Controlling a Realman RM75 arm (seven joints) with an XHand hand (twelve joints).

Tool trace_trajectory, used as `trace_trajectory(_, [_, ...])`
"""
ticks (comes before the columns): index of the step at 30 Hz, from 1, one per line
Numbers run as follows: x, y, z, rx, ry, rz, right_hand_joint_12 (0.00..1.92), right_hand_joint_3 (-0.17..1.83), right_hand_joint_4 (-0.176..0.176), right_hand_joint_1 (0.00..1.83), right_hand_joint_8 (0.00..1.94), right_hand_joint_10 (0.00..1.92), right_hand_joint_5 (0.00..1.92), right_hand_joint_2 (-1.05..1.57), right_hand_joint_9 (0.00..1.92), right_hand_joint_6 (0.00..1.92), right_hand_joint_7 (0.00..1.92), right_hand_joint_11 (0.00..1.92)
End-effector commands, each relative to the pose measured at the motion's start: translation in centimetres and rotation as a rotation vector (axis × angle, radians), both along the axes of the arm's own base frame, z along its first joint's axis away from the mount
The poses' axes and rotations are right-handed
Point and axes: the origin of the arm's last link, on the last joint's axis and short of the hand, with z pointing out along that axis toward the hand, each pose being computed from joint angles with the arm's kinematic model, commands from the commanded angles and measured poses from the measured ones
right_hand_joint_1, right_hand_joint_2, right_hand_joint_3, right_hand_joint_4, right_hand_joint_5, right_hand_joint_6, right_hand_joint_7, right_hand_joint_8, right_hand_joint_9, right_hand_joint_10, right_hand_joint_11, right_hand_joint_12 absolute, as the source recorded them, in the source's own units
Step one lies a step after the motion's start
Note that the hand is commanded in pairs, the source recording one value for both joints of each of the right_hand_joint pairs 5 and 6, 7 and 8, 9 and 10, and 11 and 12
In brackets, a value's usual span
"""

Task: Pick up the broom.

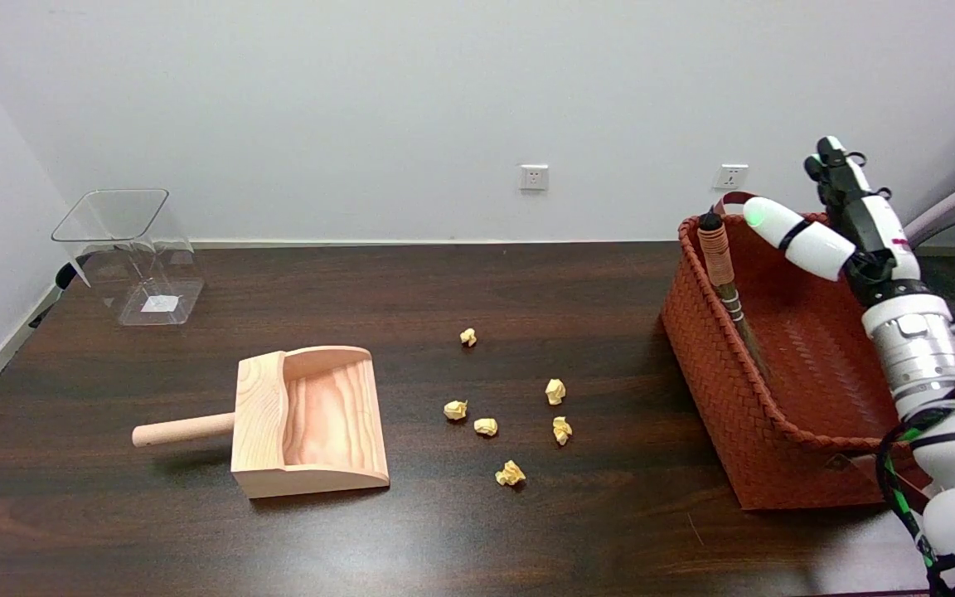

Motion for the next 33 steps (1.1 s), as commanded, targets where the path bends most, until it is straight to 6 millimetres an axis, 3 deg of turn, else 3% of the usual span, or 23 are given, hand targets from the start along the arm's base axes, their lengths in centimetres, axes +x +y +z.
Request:
trace_trajectory(1, [0.1,-3.3,-0.9,0.126,-0.02,-0.088,0.0,0.09,0.0,0.72,0.14,0.0,0.0,0.84,0.0,0.0,0.14,0.0])
trace_trajectory(33, [-2.6,-3.7,-4.2,0.212,-0.087,-0.149,0.0,0.06,0.0,0.69,0.18,0.0,0.0,0.86,0.0,0.0,0.18,0.0])
